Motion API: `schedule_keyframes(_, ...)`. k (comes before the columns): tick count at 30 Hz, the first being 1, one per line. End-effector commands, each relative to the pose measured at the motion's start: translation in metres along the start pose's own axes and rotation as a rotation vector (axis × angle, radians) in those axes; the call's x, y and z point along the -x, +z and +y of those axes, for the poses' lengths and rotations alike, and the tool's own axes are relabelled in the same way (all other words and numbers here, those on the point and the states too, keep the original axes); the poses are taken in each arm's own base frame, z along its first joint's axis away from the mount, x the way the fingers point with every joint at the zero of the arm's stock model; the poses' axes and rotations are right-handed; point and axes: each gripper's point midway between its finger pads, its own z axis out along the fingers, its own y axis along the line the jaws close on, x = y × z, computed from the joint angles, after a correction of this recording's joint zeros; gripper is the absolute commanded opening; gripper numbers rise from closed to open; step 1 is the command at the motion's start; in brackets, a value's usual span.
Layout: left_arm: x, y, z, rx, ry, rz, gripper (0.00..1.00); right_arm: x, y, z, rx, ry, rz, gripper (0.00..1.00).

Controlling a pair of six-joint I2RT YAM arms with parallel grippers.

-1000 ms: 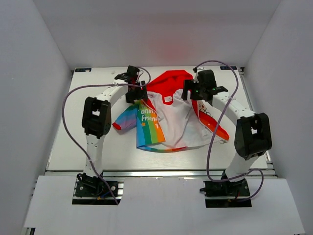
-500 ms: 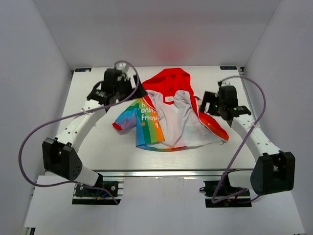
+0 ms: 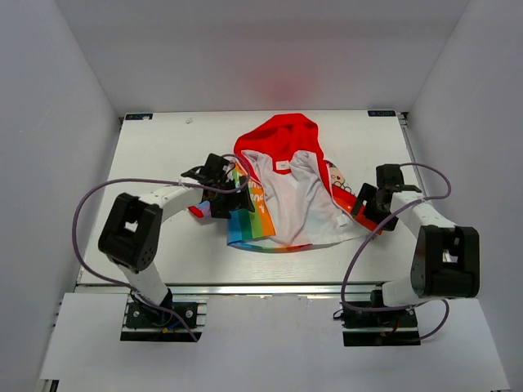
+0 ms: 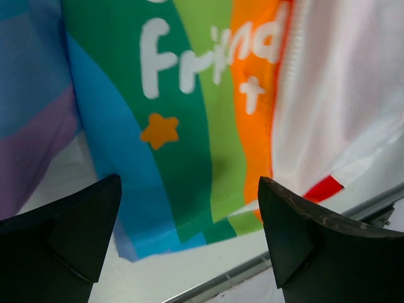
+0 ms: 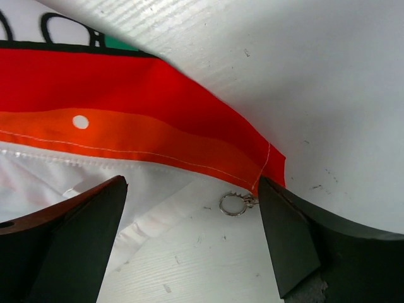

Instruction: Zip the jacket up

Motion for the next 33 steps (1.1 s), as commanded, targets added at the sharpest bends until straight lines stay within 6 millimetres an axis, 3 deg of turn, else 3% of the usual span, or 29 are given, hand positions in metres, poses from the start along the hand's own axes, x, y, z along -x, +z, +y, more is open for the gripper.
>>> schedule_keyframes(1, 0.007, 0.018, 0.003, 0.021, -0.024, 0.022, 0.98, -0.007, 0.012, -0.005, -0.03, -0.01, 0.032, 0.89)
schedule_keyframes(6, 0.023, 0.038, 0.024, 0.11, -0.048, 0.025, 0.98, -0.017, 0.023, -0.002, -0.007, -0.034, 0.087, 0.88)
schedule_keyframes(8, 0.027, 0.048, 0.039, 0.14, -0.077, 0.038, 0.98, -0.02, 0.023, -0.002, -0.005, -0.036, 0.101, 0.8)
schedule_keyframes(9, 0.039, 0.049, 0.049, 0.154, -0.099, 0.018, 0.98, -0.02, 0.021, -0.001, 0.007, -0.037, 0.101, 0.75)
schedule_keyframes(10, 0.044, 0.051, 0.057, 0.174, -0.112, 0.012, 0.98, -0.025, 0.02, 0.009, 0.069, -0.043, 0.118, 0.64)
schedule_keyframes(12, 0.06, 0.053, 0.076, 0.229, -0.142, 0.0, 0.98, -0.028, 0.012, 0.025, 0.17, -0.046, 0.116, 0.54)
schedule_keyframes(15, 0.08, 0.05, 0.086, 0.249, -0.155, -0.033, 0.98, -0.049, 0.001, 0.052, 0.291, -0.113, 0.158, 0.6)
schedule_keyframes(18, 0.09, 0.045, 0.08, 0.218, -0.137, -0.045, 0.98, -0.064, -0.007, 0.061, 0.274, -0.209, 0.168, 0.66)
schedule_keyframes(21, 0.094, 0.031, 0.064, 0.163, -0.108, -0.061, 0.98, -0.056, -0.016, 0.057, 0.243, -0.224, 0.127, 0.67)
schedule_keyframes(23, 0.095, 0.012, 0.057, 0.143, -0.087, -0.1, 0.98, -0.045, -0.026, 0.06, 0.24, -0.243, 0.082, 0.67)
schedule_keyframes(27, 0.096, -0.027, 0.043, 0.117, -0.062, -0.171, 0.98, -0.045, -0.036, 0.056, 0.21, -0.281, 0.073, 0.68)
schedule_keyframes(30, 0.097, -0.054, 0.031, 0.088, -0.052, -0.226, 0.98, -0.047, -0.029, 0.039, 0.118, -0.287, 0.066, 0.69)
schedule_keyframes(33, 0.093, -0.074, 0.024, 0.071, -0.044, -0.255, 0.98, -0.054, -0.021, 0.04, 0.12, -0.295, 0.094, 0.69)
